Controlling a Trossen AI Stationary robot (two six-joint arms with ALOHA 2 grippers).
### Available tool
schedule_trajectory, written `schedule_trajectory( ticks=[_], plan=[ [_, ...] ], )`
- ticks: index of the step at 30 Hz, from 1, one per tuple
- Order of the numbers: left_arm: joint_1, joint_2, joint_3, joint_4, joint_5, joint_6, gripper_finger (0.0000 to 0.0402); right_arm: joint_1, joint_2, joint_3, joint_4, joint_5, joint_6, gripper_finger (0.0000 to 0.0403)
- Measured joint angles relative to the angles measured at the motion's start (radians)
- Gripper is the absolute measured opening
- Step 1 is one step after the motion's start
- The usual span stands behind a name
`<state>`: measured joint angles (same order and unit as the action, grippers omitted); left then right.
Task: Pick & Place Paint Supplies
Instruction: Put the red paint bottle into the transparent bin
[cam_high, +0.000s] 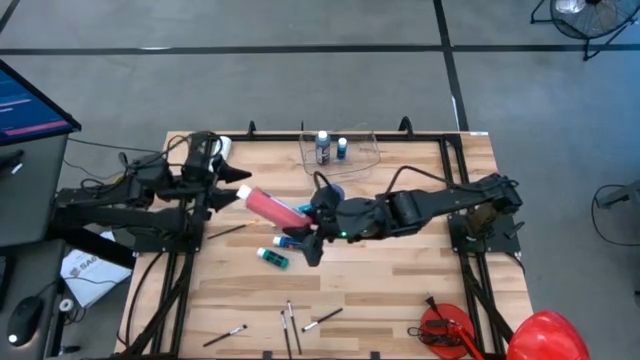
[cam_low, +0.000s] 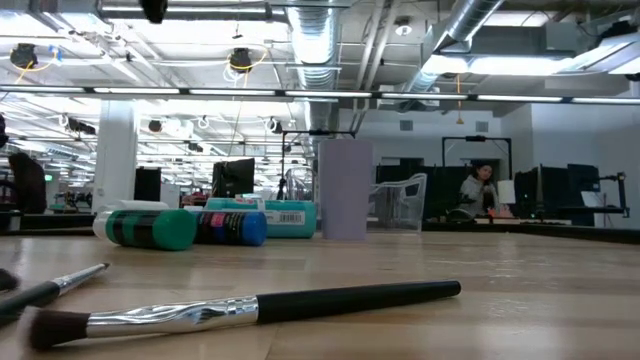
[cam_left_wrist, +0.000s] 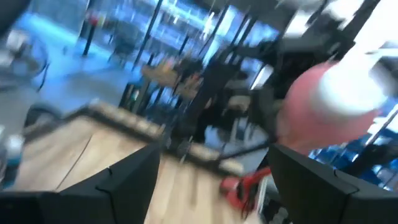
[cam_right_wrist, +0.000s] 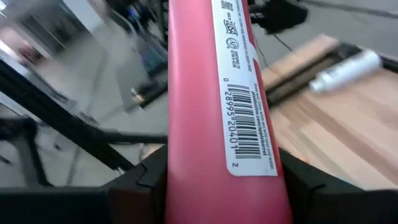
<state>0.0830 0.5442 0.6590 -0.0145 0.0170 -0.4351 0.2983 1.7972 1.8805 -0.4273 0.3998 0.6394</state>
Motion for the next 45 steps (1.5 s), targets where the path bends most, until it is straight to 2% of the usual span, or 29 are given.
schedule_trajectory(
  ticks=[6, 10, 24, 39, 45],
  plan=[
    [0.0, 0.043, -0.002, 0.168, 0.069, -0.041, 0.0296, -0.004, -0.009, 0.0, 0.187, 0.005, -0.041, 0.0182],
    [0.0, 0.076, -0.001, 0.322, 0.071, -0.045, 0.0296, -0.018, -0.012, 0.0, 0.266, 0.012, -0.079, 0.0178],
    [0.003, 0.156, -0.001, 0.554, 0.062, -0.034, 0.0296, -0.052, -0.011, 0.0, 0.305, -0.01, -0.092, 0.0178],
    [0.003, 0.179, 0.0, 0.584, 0.063, -0.032, 0.0296, -0.063, -0.011, 0.0, 0.31, -0.025, -0.087, 0.0179],
    [0.003, 0.179, 0.0, 0.591, 0.058, 0.039, 0.0296, -0.073, -0.01, 0.0, 0.309, -0.032, -0.082, 0.0183]
  ],
)
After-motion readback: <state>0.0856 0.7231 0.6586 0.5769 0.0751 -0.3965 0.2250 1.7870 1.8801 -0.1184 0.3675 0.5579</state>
